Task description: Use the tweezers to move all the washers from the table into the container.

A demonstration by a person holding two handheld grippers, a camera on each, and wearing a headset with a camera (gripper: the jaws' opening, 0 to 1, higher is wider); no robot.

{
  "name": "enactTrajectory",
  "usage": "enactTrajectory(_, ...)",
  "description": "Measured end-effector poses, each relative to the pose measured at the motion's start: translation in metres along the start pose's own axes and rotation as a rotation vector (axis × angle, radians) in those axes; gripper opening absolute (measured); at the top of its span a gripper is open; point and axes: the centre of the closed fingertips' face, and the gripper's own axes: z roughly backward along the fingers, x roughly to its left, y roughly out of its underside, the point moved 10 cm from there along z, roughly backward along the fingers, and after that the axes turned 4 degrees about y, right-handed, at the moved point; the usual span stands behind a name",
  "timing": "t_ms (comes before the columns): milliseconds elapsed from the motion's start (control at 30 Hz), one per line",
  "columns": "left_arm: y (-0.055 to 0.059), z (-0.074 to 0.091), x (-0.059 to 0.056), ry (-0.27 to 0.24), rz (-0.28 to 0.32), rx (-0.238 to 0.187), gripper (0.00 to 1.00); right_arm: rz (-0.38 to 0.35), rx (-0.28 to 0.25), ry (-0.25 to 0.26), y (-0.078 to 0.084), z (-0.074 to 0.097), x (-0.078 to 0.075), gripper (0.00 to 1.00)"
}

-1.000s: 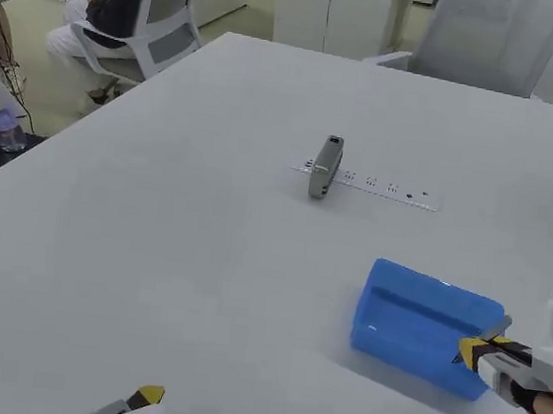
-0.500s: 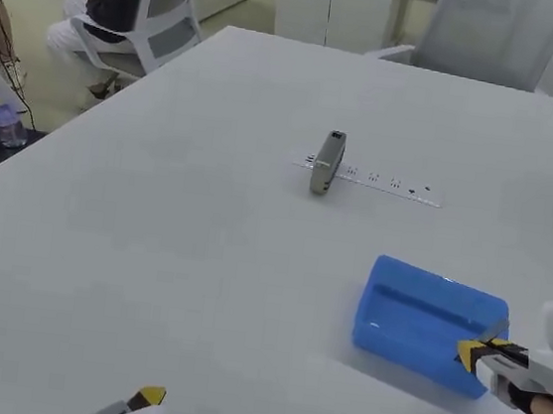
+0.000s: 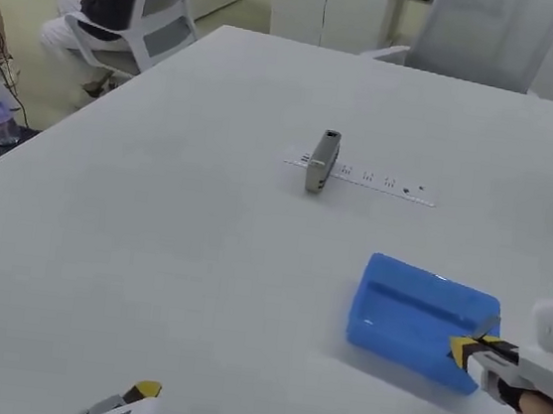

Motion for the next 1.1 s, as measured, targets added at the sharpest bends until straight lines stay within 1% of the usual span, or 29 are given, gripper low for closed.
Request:
enactTrajectory(67, -0.001, 0.001, 0.000, 0.005, 0.002, -0.008, 0.66, -0.004, 0.000, 0.007, 0.000, 0.000, 0.001, 0.03)
enactTrajectory(133, -0.002, 0.002, 0.000, 0.010, 0.007, -0.020, 0.66, 0.016, -0.007, 0.005, -0.001, -0.001, 0.003, 0.03)
enactTrajectory(167, -0.002, 0.002, 0.000, 0.014, 0.009, -0.023, 0.66, 0.015, -0.006, 0.002, -0.002, -0.002, 0.003, 0.03)
enactTrajectory(200, -0.003, 0.003, 0.000, 0.020, 0.012, -0.028, 0.66, 0.007, 0.004, -0.014, -0.003, -0.002, 0.005, 0.04)
enactTrajectory(233, -0.004, 0.004, 0.000, 0.021, 0.012, -0.035, 0.65, -0.005, 0.000, -0.018, -0.004, -0.001, 0.006, 0.04)
enactTrajectory(300, -0.006, 0.007, 0.000, 0.023, 0.009, -0.054, 0.63, 0.001, -0.010, -0.005, -0.006, 0.003, 0.009, 0.04)
enactTrajectory(333, -0.007, 0.008, 0.001, 0.025, 0.012, -0.060, 0.63, 0.010, -0.019, 0.005, -0.007, 0.005, 0.009, 0.04)
enactTrajectory(367, -0.008, 0.009, 0.002, 0.028, 0.022, -0.070, 0.62, 0.020, -0.039, 0.009, -0.010, 0.009, 0.013, 0.03)
enactTrajectory(400, -0.009, 0.011, 0.003, 0.031, 0.031, -0.077, 0.61, 0.018, -0.043, 0.009, -0.012, 0.012, 0.014, 0.03)
enactTrajectory(433, -0.010, 0.013, 0.004, 0.034, 0.039, -0.090, 0.61, 0.013, -0.058, 0.009, -0.014, 0.017, 0.016, 0.03)
enactTrajectory(533, -0.014, 0.016, 0.006, 0.039, 0.047, -0.101, 0.59, -0.002, -0.098, 0.010, -0.020, 0.028, 0.016, 0.03)
enactTrajectory(633, -0.024, 0.020, 0.009, 0.036, 0.025, -0.131, 0.57, -0.012, -0.124, 0.009, -0.022, 0.035, 0.016, 0.03)
enactTrajectory(733, -0.035, 0.023, 0.011, 0.035, 0.005, -0.156, 0.54, -0.024, -0.155, 0.003, -0.027, 0.049, 0.017, 0.03)
enactTrajectory(767, -0.040, 0.024, 0.012, 0.044, 0.002, -0.177, 0.53, -0.028, -0.168, -0.001, -0.028, 0.054, 0.020, 0.03)
enactTrajectory(967, -0.060, 0.030, 0.011, 0.079, -0.005, -0.227, 0.50, -0.034, -0.209, -0.017, -0.029, 0.077, 0.027, 0.03)
enactTrajectory(1000, -0.065, 0.031, 0.011, 0.089, -0.002, -0.240, 0.49, -0.033, -0.212, -0.025, -0.028, 0.080, 0.028, 0.03)
enactTrajectory(1067, -0.071, 0.032, 0.009, 0.115, 0.023, -0.270, 0.48, -0.030, -0.217, -0.028, -0.026, 0.085, 0.031, 0.03)
enactTrajectory(1100, -0.075, 0.034, 0.007, 0.145, 0.042, -0.287, 0.47, -0.027, -0.222, -0.031, -0.025, 0.088, 0.033, 0.03)
